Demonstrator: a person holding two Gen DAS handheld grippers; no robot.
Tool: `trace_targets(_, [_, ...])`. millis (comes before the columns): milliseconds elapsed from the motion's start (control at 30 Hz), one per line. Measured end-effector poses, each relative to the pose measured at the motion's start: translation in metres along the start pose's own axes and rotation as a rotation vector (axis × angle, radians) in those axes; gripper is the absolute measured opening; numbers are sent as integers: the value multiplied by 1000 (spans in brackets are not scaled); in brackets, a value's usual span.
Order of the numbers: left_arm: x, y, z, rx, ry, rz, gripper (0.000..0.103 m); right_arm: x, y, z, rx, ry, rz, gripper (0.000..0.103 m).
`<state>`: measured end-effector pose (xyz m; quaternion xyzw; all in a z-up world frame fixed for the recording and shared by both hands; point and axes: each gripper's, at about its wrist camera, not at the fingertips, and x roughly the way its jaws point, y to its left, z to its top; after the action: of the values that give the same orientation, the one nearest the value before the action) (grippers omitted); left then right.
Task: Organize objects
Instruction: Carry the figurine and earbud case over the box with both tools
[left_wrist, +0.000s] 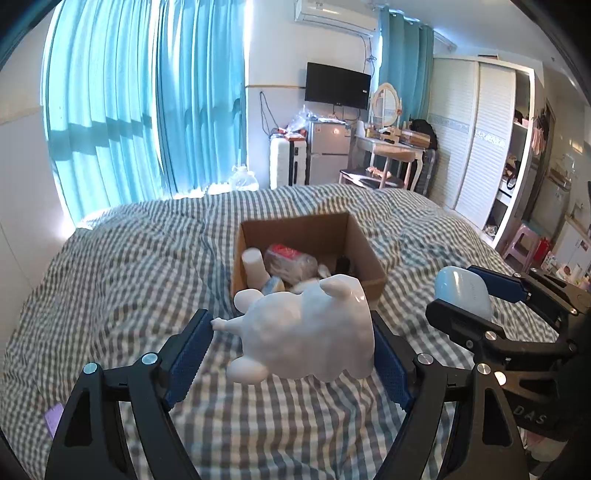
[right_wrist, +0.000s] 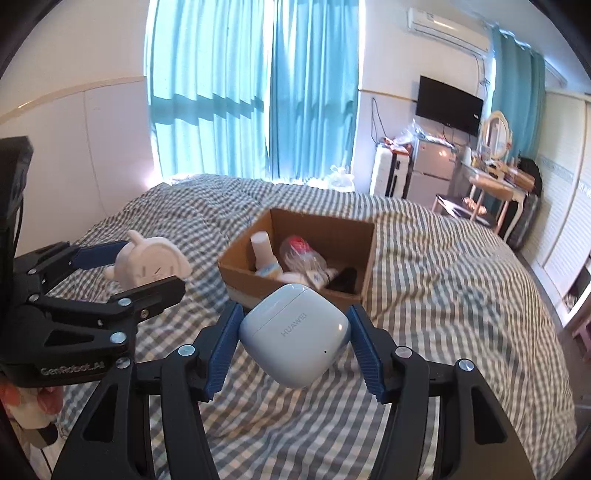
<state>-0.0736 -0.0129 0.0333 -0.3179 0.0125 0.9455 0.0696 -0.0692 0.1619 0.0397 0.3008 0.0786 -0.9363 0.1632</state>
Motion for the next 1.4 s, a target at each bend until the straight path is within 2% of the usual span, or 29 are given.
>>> trace_targets(267, [32,13,47,28,-21,43,84,17,-13,51,-1,-15,12,58])
trace_targets(400, [55,17,68,35,-25,45,84,44,-25,79,11,1,6,58])
trace_targets(633, [111,18,88,50,15,40,84,100,-46,112,34,26,9,58])
trace_targets(833, [169,14,90,81,59,3,84,162,-58,121,58,84,14,58])
trace_targets(1133, [247,9,86,136,123,-18,84,255,-82,116,108,184,20,59])
trace_targets(1400, [287,12,81,119,186,-49,84,300,-97,107,125,237,11,59])
